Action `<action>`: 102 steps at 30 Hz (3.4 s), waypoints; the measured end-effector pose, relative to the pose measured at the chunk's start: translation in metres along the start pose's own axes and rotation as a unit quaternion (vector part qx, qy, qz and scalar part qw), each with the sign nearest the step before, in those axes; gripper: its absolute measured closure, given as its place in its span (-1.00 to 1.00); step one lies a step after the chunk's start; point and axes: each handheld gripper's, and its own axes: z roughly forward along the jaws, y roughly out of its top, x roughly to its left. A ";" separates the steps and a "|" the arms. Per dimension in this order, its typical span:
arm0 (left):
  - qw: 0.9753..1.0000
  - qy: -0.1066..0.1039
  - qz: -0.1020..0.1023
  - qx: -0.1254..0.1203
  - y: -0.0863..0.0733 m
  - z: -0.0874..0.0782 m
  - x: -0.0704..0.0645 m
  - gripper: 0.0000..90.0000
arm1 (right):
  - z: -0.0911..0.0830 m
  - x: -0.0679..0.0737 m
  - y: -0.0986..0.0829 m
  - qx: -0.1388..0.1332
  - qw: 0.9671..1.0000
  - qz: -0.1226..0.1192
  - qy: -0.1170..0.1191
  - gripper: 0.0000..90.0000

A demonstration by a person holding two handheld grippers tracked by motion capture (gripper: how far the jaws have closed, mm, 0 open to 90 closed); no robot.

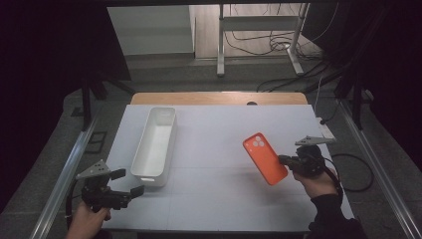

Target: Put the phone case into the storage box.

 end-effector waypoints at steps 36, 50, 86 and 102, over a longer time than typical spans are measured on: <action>0.998 -0.060 0.017 0.023 0.060 0.066 -0.019 -1.00 | 0.014 0.036 0.015 -0.025 0.999 -0.028 0.019 0.98; 0.995 -0.086 0.019 0.036 0.072 0.088 -0.028 -1.00 | 0.023 0.054 0.020 -0.030 0.998 -0.045 0.026 0.98; 0.988 -0.146 -0.004 0.043 0.098 0.134 -0.045 -1.00 | 0.042 0.094 0.031 -0.040 0.995 -0.071 0.053 0.98; 0.982 -0.172 -0.038 0.063 0.102 0.152 -0.046 -1.00 | 0.046 0.106 0.032 -0.045 0.994 -0.082 0.061 0.98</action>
